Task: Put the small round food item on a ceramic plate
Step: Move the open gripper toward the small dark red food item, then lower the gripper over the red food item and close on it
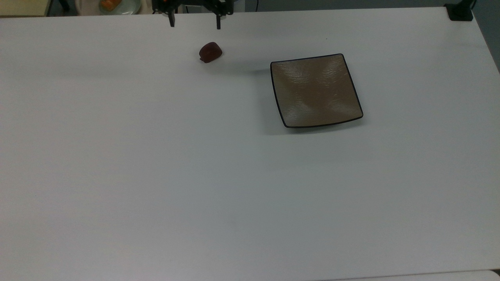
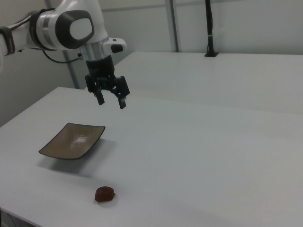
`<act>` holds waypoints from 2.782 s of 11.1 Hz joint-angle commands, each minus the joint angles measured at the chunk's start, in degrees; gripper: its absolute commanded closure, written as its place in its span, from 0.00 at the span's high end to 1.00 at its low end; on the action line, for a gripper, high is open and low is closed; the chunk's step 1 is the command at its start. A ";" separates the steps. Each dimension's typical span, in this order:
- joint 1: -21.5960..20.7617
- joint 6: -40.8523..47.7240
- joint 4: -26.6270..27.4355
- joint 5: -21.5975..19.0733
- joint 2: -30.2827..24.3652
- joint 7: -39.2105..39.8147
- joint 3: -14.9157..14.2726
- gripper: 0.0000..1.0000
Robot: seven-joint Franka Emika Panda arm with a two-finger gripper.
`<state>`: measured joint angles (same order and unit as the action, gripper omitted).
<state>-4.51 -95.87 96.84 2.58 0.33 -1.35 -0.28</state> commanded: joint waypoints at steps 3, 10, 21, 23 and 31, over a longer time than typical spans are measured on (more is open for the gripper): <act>4.59 5.59 0.89 1.28 -1.12 -0.05 0.01 1.00; 9.16 5.97 12.73 -0.99 -2.96 -11.48 0.10 1.00; 8.21 -15.83 35.08 -5.48 -5.52 -17.45 0.45 1.00; 5.84 -18.29 35.61 -6.54 -3.59 -19.81 0.37 1.00; 1.96 -22.35 37.46 -6.54 0.99 -25.45 0.19 0.89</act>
<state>-2.67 -117.74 133.64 -3.25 2.03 -25.45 0.27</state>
